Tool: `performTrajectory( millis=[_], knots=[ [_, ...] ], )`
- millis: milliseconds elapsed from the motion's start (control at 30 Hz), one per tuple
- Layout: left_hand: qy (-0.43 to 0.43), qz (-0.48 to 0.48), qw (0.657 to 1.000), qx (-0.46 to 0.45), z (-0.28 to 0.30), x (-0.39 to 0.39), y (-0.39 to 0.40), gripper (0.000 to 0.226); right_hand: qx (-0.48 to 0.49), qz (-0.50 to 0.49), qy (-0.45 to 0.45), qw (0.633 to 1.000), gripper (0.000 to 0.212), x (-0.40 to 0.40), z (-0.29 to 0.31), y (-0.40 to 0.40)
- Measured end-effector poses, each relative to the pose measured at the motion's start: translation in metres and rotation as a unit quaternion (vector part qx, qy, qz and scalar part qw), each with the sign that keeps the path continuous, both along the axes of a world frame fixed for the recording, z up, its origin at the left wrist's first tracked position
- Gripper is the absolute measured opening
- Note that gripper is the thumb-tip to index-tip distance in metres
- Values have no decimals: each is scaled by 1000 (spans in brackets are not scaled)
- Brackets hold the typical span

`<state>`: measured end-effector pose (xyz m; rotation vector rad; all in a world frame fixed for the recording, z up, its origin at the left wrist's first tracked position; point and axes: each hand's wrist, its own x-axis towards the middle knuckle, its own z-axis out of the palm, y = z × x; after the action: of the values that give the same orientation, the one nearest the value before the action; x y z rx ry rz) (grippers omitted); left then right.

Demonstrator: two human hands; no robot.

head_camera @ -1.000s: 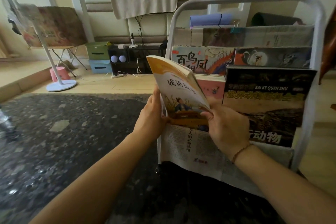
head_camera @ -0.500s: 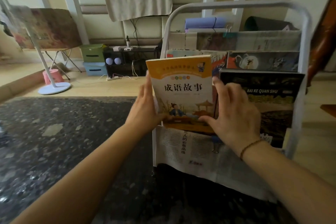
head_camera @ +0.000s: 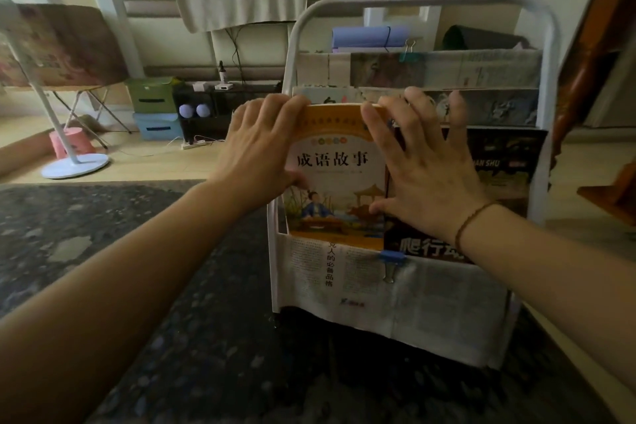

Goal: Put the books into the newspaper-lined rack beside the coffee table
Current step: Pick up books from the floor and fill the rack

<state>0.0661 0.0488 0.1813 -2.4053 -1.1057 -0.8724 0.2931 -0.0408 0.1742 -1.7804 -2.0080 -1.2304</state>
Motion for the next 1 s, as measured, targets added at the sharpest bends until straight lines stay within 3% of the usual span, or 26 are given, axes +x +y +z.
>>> performTrajectory(
  millis=[567, 700, 833, 1000],
  knots=[
    [50, -9, 994, 93, 7, -6, 7, 114, 41, -3, 12, 999, 138, -7, -14, 3],
    [57, -3, 996, 74, 10, -5, 10, 114, 46, 16, 50, 998, 133, -5, -28, -3],
    [60, -1, 996, 60, 10, -7, 13, 115, 9, -13, 94, 995, 144, -1, -62, -8],
    [67, 0, 997, 43, 12, -5, 14, 113, -22, -27, 52, 998, 149, 4, -60, -4]
  ],
)
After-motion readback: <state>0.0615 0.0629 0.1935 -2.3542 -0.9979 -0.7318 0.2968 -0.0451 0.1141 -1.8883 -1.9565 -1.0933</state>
